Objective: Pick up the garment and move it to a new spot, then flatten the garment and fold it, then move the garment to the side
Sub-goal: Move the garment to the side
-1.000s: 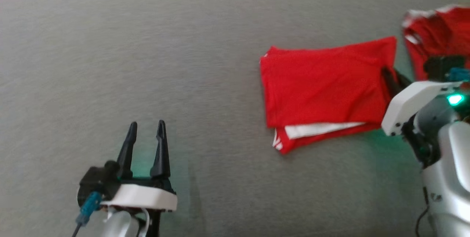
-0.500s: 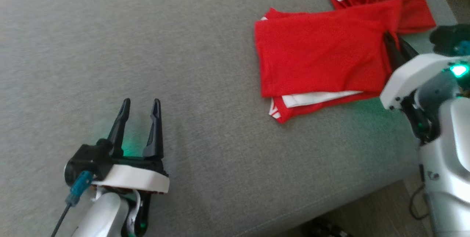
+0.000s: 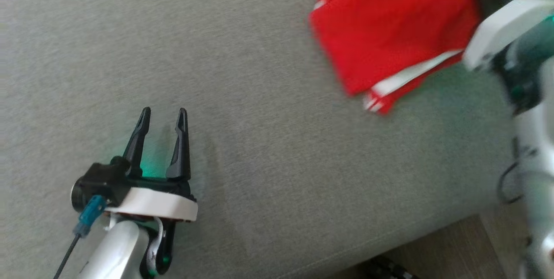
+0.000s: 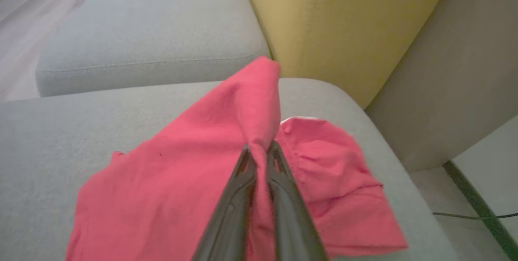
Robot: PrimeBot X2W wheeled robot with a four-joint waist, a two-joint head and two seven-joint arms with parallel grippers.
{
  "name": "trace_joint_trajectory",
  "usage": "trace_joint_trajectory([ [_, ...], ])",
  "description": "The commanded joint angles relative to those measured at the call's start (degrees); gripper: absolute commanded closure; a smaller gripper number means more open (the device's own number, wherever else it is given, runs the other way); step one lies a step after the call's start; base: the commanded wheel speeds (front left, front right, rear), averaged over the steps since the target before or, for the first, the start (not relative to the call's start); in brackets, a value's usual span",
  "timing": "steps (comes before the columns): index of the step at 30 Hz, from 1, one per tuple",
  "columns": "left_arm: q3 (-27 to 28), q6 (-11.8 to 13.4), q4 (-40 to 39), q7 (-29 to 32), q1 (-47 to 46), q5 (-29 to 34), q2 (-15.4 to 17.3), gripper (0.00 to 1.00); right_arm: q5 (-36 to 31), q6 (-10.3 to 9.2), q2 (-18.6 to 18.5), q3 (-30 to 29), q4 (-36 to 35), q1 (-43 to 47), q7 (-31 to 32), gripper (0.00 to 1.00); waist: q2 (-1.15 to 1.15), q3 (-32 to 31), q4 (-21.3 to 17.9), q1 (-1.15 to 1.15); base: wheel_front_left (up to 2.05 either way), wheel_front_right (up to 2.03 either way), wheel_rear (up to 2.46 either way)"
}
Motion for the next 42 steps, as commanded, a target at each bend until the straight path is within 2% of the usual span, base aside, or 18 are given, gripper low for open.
trace_joint_trajectory([
  [1, 1.64, 0.32, -2.01, -0.2, -1.3, 0.36, 0.85, 0.0, -0.45, -0.04, -1.74, -0.61, -1.36, -2.71, 0.23, 1.0, 0.0, 0.06, 1.07, 0.0, 0.0, 0.0, 0.0],
  [13, 0.82, 0.49, -2.67, -0.51, -1.85, 0.42, 0.49, 0.0, -3.11, -0.04, -13.21, -8.83, 4.31, -8.46, 4.38, 1.0, 0.0, 2.33, 7.15, 0.0, 0.0, 0.0, 0.0],
  [15, 0.7, 0.5, -2.68, -0.53, -2.0, 0.44, 0.47, 0.0, -4.93, -0.04, -14.37, -9.2, 5.08, -8.32, 3.44, 0.13, 0.0, 2.62, 7.58, 0.0, 0.0, 0.0, 0.0],
  [16, 0.64, 0.49, -2.68, -0.53, -2.08, 0.45, 0.47, 0.0, -6.11, -0.04, -14.92, -9.46, 5.52, -8.29, 2.48, 0.0, 0.0, 2.73, 7.73, 0.0, 0.0, 0.0, 0.0],
  [19, 0.41, 0.55, -2.59, -0.55, -2.21, 0.48, 0.41, 0.0, -8.9, -0.04, -14.6, -11.18, 7.11, -8.24, -0.83, 0.0, 0.0, 2.76, 8.02, 0.0, 0.0, 0.0, 0.0],
  [23, 0.12, 0.68, -2.25, -0.49, -2.1, 0.41, 0.31, 0.0, -10.8, -0.04, -12.39, -12.2, 9.28, -7.88, -4.21, 0.0, 0.0, 2.19, 7.95, 0.0, 0.0, 0.0, 0.0],
  [31, 0.15, 0.85, -1.49, -0.77, -1.26, -0.17, 0.45, 0.0, -10.7, -0.04, -8.94, -8.18, 10.94, -8.16, -9.75, 0.0, 0.0, -1.39, 7.64, 0.0, 0.0, 0.0, 0.0],
  [37, 1.84, 1.13, 0.09, -2.4, 0.67, -1.91, 0.29, 0.0, -9.66, -0.04, -5.44, -3.3, 8.7, -5.82, -14.53, 0.0, 0.0, -8.09, 9.35, 0.0, 0.0, 0.0, 0.0],
  [42, 3.74, 1.95, 1.39, -3.72, 3.1, -2.98, 0.03, 0.0, -9.34, -0.04, -1.83, -2.72, 7.15, -0.37, -19.07, 0.0, 0.0, -13.76, 12.01, 0.0, 0.0, 0.0, 0.0],
])
